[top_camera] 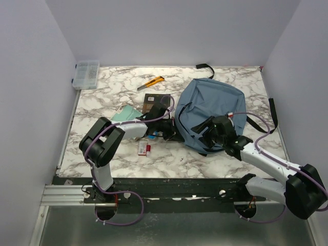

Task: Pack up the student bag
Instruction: Unzip the student bag at the center of the board.

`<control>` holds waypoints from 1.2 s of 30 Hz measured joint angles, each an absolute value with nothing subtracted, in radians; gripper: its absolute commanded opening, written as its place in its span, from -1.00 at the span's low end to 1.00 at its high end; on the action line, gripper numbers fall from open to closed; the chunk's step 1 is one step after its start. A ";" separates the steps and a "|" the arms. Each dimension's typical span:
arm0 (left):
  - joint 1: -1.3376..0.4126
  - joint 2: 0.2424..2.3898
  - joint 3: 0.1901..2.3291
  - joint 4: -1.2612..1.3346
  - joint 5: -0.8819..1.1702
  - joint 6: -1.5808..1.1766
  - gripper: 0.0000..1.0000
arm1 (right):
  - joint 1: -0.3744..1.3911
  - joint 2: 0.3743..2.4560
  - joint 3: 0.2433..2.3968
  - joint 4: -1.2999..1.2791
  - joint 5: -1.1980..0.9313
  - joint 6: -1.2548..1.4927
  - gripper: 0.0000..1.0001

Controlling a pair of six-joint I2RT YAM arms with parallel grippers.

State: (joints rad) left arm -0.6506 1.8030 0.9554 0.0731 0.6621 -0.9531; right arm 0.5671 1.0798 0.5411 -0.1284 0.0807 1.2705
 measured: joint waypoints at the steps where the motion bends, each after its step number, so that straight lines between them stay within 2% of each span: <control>1: -0.652 1.803 0.952 0.079 0.662 -0.953 -1.00 | 0.567 1.093 0.541 -0.125 0.081 1.287 0.41; 3: -0.654 1.801 0.947 0.086 0.662 -0.954 -0.72 | 0.567 1.115 0.536 -0.111 0.080 1.313 0.31; 4: -0.656 1.797 0.942 0.090 0.662 -0.957 -0.50 | 0.567 1.123 0.530 -0.103 0.080 1.324 0.22; 6: -0.659 1.774 0.921 0.095 0.662 -0.964 -0.11 | 0.567 1.132 0.515 -0.091 0.073 1.339 -0.02; 7: -0.660 1.749 0.904 0.096 0.659 -0.970 0.04 | 0.567 1.132 0.505 -0.083 0.067 1.344 -0.25; 8: -0.661 1.734 0.896 0.095 0.659 -0.976 0.14 | 0.567 1.132 0.493 -0.071 0.058 1.348 -0.42; 9: -0.661 1.705 0.883 0.094 0.657 -0.985 0.25 | 0.567 1.131 0.477 -0.054 0.048 1.354 -0.50; 11: -0.661 1.667 0.879 0.097 0.655 -1.003 0.43 | 0.566 1.130 0.437 -0.003 0.015 1.366 -0.56; 13: -0.661 1.643 0.882 0.110 0.655 -1.016 0.79 | 0.565 1.127 0.390 0.044 -0.016 1.374 -0.58; 14: -0.661 1.639 0.888 0.113 0.655 -1.027 0.91 | 0.563 1.127 0.373 0.060 -0.028 1.375 -0.62; 16: -0.661 1.644 0.903 0.119 0.654 -1.047 0.96 | 0.561 1.131 0.352 0.082 -0.056 1.370 -0.72; 17: -0.661 1.651 0.910 0.119 0.656 -1.055 0.96 | 0.561 1.136 0.348 0.093 -0.075 1.364 -0.73; 18: -0.661 1.666 0.925 0.120 0.655 -1.061 0.87 | 0.561 1.142 0.347 0.110 -0.093 1.356 -0.73; 19: -0.661 1.680 0.937 0.123 0.655 -1.067 0.70 | 0.561 1.149 0.347 0.131 -0.115 1.343 -0.73; 21: -0.661 1.727 0.970 0.128 0.656 -1.080 0.24 | 0.561 1.154 0.347 0.156 -0.145 1.325 -0.71; 22: -0.661 1.747 0.979 0.129 0.656 -1.084 -0.08 | 0.561 1.154 0.347 0.165 -0.156 1.314 -0.69; 24: -0.661 1.774 0.987 0.126 0.655 -1.086 -0.48 | 0.561 1.145 0.347 0.178 -0.175 1.296 -0.60; 27: -0.661 1.795 0.986 0.121 0.649 -1.085 -0.82 | 0.561 1.096 0.346 0.170 -0.173 1.283 -0.38; 29: -0.661 1.795 0.981 0.130 0.648 -1.082 -1.00 | 0.561 1.049 0.346 0.151 -0.160 1.283 -0.23; 36: -0.663 1.794 0.907 0.277 0.655 -1.089 -1.00 | 0.561 0.934 0.321 0.118 -0.095 1.325 0.13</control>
